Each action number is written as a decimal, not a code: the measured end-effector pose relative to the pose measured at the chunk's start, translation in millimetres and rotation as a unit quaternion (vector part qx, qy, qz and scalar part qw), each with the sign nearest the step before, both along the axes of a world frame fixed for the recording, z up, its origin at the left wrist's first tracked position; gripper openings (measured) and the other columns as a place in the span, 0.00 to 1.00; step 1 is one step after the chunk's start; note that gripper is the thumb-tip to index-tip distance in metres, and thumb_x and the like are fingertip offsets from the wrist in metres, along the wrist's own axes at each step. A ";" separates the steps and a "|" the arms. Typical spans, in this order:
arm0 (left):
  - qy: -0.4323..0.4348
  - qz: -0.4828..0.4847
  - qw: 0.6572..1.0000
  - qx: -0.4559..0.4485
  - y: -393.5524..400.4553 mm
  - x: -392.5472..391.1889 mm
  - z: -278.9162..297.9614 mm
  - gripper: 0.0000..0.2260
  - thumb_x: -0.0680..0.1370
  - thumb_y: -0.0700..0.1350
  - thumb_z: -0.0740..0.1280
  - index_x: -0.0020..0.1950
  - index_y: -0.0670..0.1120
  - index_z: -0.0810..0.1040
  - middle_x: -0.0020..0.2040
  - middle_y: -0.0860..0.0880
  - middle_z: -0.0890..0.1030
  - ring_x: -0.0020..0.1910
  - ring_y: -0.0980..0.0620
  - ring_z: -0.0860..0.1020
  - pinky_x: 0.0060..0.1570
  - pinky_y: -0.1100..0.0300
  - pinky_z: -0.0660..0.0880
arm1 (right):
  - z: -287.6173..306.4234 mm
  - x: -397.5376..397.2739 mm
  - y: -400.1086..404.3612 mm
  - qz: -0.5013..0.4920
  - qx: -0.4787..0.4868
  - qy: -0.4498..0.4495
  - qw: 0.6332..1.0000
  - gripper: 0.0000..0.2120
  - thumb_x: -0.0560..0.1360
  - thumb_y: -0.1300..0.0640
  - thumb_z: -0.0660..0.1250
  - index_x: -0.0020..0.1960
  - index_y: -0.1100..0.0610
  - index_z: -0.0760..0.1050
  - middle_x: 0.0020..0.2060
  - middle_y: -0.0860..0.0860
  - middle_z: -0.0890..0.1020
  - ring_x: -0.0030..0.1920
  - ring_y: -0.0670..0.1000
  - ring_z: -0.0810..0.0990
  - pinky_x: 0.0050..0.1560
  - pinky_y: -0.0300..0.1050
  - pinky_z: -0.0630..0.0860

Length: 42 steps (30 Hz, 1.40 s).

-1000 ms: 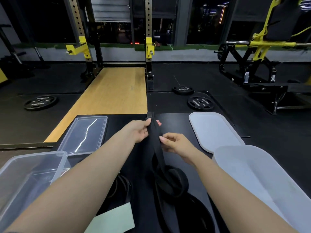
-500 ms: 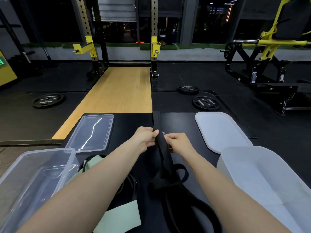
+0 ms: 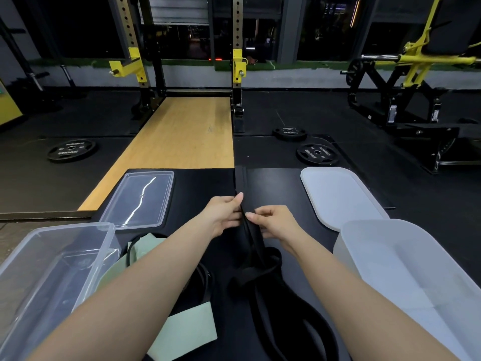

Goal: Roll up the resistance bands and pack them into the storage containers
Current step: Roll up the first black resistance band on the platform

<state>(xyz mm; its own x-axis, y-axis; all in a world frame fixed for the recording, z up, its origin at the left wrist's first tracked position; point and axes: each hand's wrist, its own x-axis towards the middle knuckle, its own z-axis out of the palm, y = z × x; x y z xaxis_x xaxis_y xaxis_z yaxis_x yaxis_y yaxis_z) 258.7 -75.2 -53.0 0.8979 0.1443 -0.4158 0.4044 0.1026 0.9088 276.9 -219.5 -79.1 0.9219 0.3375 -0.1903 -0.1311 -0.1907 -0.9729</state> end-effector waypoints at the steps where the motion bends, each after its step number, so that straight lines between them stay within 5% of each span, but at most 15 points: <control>1: 0.005 -0.014 1.000 0.009 1.1 -1.8 -3.1 0.19 0.79 0.48 0.64 0.65 0.38 0.72 0.59 0.42 0.79 0.55 0.46 0.79 0.51 0.54 0.77 | 0.8 2.6 2.5 -0.020 -0.006 -0.007 1.000 0.05 0.73 0.57 0.72 0.41 0.57 0.79 0.38 0.52 0.81 0.41 0.50 0.82 0.42 0.43 0.81; 6: -0.009 0.009 1.000 -0.003 3.9 1.0 -9.4 0.17 0.79 0.47 0.64 0.64 0.40 0.73 0.56 0.43 0.80 0.55 0.47 0.80 0.53 0.55 0.77 | 4.6 18.5 12.7 -0.028 -0.029 0.040 0.998 0.05 0.72 0.57 0.74 0.43 0.57 0.80 0.45 0.56 0.84 0.48 0.54 0.83 0.46 0.49 0.82; 12: 0.027 0.054 0.994 -0.095 4.0 21.2 -12.3 0.19 0.80 0.49 0.62 0.63 0.36 0.73 0.56 0.43 0.80 0.44 0.49 0.81 0.39 0.58 0.78 | -1.7 25.2 16.7 0.053 -0.057 0.132 0.988 0.03 0.75 0.61 0.69 0.48 0.59 0.78 0.37 0.51 0.80 0.33 0.47 0.80 0.27 0.36 0.74; 15: 0.036 0.071 0.985 -0.152 2.9 32.0 -15.3 0.18 0.80 0.52 0.60 0.61 0.39 0.71 0.58 0.43 0.78 0.47 0.48 0.80 0.52 0.52 0.76 | -4.8 33.0 13.8 0.097 -0.068 0.173 0.978 0.03 0.76 0.60 0.68 0.43 0.55 0.76 0.33 0.51 0.78 0.32 0.48 0.78 0.30 0.38 0.74; 17: 0.017 0.084 0.982 -0.165 2.4 39.5 -17.3 0.13 0.81 0.48 0.59 0.55 0.38 0.74 0.58 0.42 0.79 0.47 0.48 0.80 0.46 0.53 0.77 | -5.1 40.3 9.4 0.123 -0.035 0.210 0.969 0.02 0.77 0.60 0.65 0.46 0.56 0.77 0.37 0.52 0.81 0.38 0.50 0.80 0.37 0.40 0.77; 21: -0.015 0.087 0.990 -0.111 2.5 45.0 -22.5 0.10 0.81 0.40 0.60 0.58 0.38 0.77 0.55 0.44 0.82 0.44 0.48 0.82 0.43 0.56 0.79 | -8.7 64.9 7.0 0.012 0.114 0.259 0.959 0.14 0.79 0.54 0.61 0.55 0.65 0.76 0.44 0.58 0.84 0.46 0.54 0.83 0.48 0.46 0.80; 25: 0.016 0.032 0.996 -0.078 -1.5 40.5 -28.8 0.10 0.80 0.39 0.62 0.59 0.39 0.77 0.48 0.44 0.83 0.41 0.48 0.83 0.40 0.56 0.80 | -2.6 84.9 27.3 -0.065 0.116 0.245 0.960 0.23 0.78 0.44 0.63 0.56 0.66 0.73 0.42 0.57 0.82 0.40 0.53 0.81 0.36 0.45 0.77; 28: 0.020 0.000 0.998 -0.057 -1.2 38.2 -29.8 0.08 0.79 0.38 0.63 0.57 0.40 0.77 0.47 0.45 0.83 0.41 0.47 0.82 0.45 0.54 0.78 | 7.7 95.0 38.9 -0.069 0.106 0.215 0.968 0.25 0.72 0.47 0.71 0.60 0.65 0.73 0.49 0.59 0.82 0.38 0.53 0.84 0.31 0.43 0.78; 32: 0.037 -0.051 0.997 -0.036 9.8 40.1 -25.7 0.13 0.79 0.44 0.65 0.61 0.40 0.76 0.51 0.45 0.83 0.47 0.47 0.82 0.52 0.53 0.76 | 13.5 103.2 41.9 -0.077 0.107 0.163 0.978 0.12 0.71 0.61 0.73 0.51 0.67 0.77 0.38 0.58 0.83 0.32 0.50 0.83 0.29 0.40 0.78; 35: 0.049 -0.052 0.987 -0.146 20.6 50.5 -23.3 0.26 0.79 0.59 0.58 0.62 0.38 0.73 0.57 0.42 0.80 0.57 0.44 0.79 0.59 0.50 0.73 | 11.8 106.5 44.6 -0.079 0.112 0.157 0.978 0.05 0.73 0.63 0.71 0.43 0.65 0.78 0.33 0.56 0.84 0.32 0.49 0.83 0.31 0.38 0.78; 39: 0.041 0.044 0.978 -0.198 22.7 75.2 -22.4 0.18 0.82 0.54 0.55 0.55 0.40 0.73 0.36 0.47 0.79 0.37 0.50 0.77 0.42 0.58 0.75 | 5.6 106.0 49.4 -0.070 0.099 0.169 0.978 0.06 0.73 0.64 0.70 0.46 0.67 0.78 0.35 0.57 0.84 0.32 0.51 0.83 0.31 0.40 0.79; 42: 0.044 0.067 0.980 -0.183 21.8 97.8 -24.4 0.14 0.82 0.48 0.56 0.48 0.39 0.74 0.36 0.47 0.76 0.30 0.53 0.68 0.31 0.63 0.68 | 0.6 107.9 49.5 -0.061 0.082 0.172 0.980 0.11 0.73 0.65 0.70 0.53 0.69 0.77 0.41 0.59 0.83 0.37 0.54 0.83 0.38 0.44 0.81</control>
<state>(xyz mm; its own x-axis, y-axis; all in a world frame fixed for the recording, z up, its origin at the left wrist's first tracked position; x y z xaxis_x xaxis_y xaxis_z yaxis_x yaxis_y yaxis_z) 356.5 -53.5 -77.4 0.8395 0.0850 -0.5366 0.4398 0.4736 0.7631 384.7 -170.0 -78.5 0.8484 0.2814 -0.4484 -0.4679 0.0027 -0.8838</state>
